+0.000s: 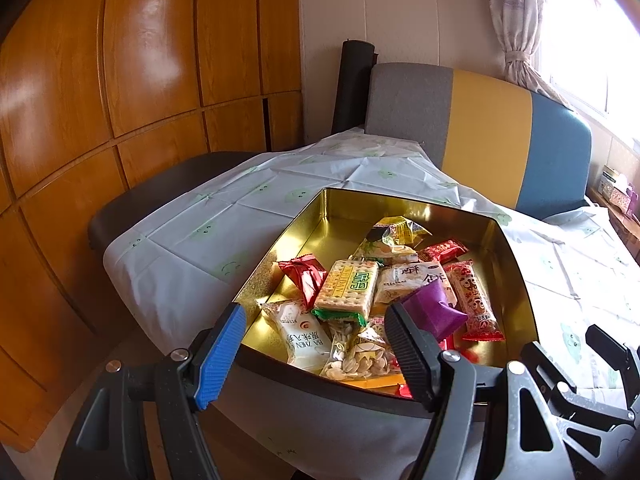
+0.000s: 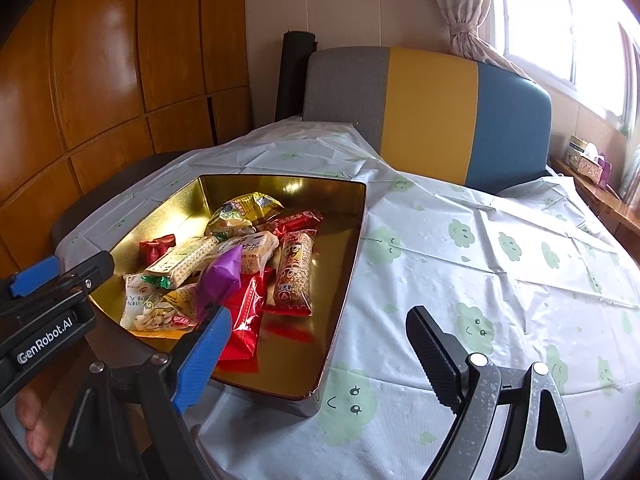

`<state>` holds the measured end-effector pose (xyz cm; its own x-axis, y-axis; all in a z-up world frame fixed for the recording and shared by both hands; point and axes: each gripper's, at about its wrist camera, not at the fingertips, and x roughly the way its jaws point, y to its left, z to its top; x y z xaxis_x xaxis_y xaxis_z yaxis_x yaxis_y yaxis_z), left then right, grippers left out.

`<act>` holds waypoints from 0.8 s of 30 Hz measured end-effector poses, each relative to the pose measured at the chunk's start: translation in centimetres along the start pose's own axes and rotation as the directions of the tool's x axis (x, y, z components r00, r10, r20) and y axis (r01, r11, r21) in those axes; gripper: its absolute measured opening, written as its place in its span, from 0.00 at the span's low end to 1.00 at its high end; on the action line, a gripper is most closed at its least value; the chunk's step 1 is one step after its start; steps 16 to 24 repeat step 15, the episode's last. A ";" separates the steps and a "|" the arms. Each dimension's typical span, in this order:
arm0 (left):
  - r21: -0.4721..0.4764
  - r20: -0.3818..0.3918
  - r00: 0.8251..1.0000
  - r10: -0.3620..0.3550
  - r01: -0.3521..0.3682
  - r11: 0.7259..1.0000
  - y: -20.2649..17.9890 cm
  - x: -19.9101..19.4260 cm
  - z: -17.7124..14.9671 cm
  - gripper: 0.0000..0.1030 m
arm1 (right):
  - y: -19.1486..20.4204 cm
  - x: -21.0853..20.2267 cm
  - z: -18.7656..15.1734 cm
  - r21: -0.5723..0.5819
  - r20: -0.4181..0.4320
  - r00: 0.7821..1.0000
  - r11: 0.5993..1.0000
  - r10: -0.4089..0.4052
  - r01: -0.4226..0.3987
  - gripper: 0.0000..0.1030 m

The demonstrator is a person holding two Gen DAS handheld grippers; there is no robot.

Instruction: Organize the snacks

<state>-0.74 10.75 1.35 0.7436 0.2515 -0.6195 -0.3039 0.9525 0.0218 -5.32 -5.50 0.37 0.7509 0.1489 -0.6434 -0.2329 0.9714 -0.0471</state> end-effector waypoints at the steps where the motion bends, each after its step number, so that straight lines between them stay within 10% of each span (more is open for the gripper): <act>1: 0.003 0.000 1.000 0.000 0.000 1.000 0.0 0.0 0.0 0.71 | 0.0 0.1 0.0 0.000 -0.002 1.000 1.000 0.001 -0.001 0.87; 24: 0.014 0.060 0.998 0.024 -0.025 1.000 0.2 -0.6 0.3 0.69 | 0.2 0.3 -0.3 -0.019 -0.007 1.000 1.000 0.009 -0.009 0.87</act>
